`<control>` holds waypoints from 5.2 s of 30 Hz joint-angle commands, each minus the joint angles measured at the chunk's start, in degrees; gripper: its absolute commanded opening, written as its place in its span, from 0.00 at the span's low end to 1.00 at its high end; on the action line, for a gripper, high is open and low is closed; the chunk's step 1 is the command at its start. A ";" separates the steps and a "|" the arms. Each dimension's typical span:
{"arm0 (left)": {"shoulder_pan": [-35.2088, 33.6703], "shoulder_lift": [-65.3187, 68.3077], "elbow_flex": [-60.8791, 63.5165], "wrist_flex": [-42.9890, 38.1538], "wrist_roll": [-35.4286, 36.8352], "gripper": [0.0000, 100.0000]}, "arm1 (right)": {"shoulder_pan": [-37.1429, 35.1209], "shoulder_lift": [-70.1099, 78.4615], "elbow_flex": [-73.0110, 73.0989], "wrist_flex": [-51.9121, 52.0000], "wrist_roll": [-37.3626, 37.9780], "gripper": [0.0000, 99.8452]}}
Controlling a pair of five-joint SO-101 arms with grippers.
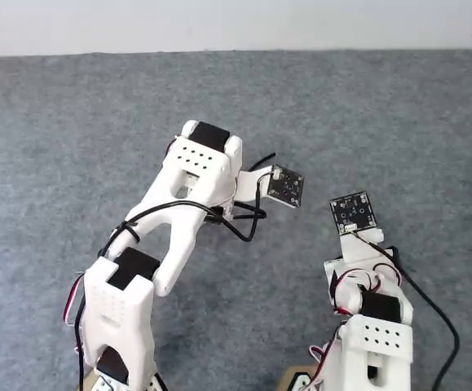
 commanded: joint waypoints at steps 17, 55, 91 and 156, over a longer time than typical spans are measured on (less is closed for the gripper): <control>1.93 -3.34 -2.33 -16.44 28.31 0.01 | 0.40 -0.84 -1.58 -1.19 -0.70 0.31; 0.88 -9.41 6.55 -2.46 4.66 0.01 | 0.40 -0.84 -0.97 -1.19 -0.62 0.31; 4.84 -8.97 18.15 -16.70 5.19 0.01 | 0.40 -0.84 -0.62 -2.33 -0.62 0.31; 8.88 23.30 -25.89 3.16 13.36 0.01 | 0.40 -0.84 -0.53 -2.33 -0.62 0.31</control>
